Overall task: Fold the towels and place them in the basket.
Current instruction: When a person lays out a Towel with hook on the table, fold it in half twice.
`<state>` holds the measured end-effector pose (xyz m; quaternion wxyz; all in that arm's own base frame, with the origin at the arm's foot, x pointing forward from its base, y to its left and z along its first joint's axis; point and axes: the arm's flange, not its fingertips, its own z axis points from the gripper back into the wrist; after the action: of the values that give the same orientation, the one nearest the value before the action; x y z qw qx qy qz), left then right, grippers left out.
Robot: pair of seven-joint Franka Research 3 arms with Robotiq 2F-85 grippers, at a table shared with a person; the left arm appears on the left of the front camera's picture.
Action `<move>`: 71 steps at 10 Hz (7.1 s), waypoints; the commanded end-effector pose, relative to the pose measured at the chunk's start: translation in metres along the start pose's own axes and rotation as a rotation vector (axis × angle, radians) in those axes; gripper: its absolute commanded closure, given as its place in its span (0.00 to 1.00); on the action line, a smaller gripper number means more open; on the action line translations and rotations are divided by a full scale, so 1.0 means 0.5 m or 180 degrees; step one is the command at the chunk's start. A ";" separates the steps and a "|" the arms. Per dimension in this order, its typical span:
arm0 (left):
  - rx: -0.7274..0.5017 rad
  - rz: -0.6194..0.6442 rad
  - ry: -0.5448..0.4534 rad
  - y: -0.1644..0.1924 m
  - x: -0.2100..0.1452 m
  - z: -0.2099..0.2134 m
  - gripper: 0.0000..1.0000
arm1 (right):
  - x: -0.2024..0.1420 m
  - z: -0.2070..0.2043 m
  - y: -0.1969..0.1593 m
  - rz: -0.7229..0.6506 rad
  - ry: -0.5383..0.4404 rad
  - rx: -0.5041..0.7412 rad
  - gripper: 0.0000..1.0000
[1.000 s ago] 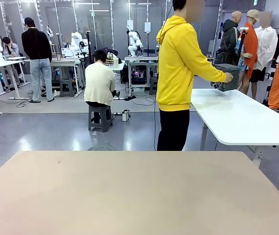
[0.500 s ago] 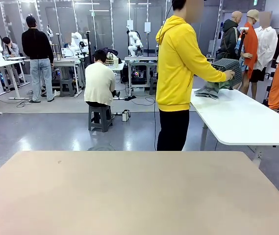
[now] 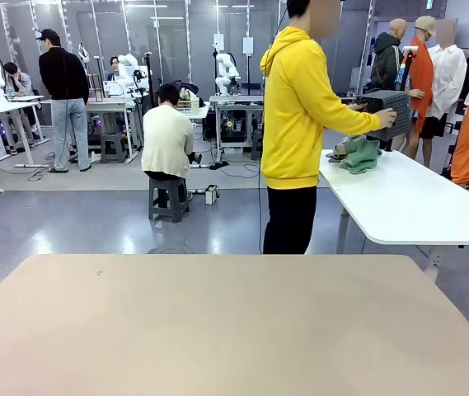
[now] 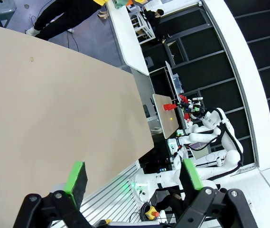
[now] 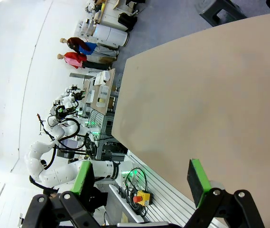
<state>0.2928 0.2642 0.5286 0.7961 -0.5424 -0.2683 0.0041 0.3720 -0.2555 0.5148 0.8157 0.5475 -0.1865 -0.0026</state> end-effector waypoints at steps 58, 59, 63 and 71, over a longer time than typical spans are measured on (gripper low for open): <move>-0.0049 -0.0011 -0.0007 -0.005 0.004 0.004 0.00 | 0.001 -0.001 0.001 -0.0007 -0.0007 0.0017 0.00; -0.0049 -0.0011 -0.0007 -0.005 0.004 0.004 0.00 | 0.001 -0.001 0.001 -0.0007 -0.0007 0.0017 0.00; -0.0049 -0.0011 -0.0007 -0.005 0.004 0.004 0.00 | 0.001 -0.001 0.001 -0.0007 -0.0007 0.0017 0.00; -0.0049 -0.0011 -0.0007 -0.005 0.004 0.004 0.00 | 0.001 -0.001 0.001 -0.0007 -0.0007 0.0017 0.00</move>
<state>0.2927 0.2642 0.5287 0.7961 -0.5424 -0.2683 0.0041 0.3720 -0.2554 0.5148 0.8159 0.5474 -0.1864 -0.0026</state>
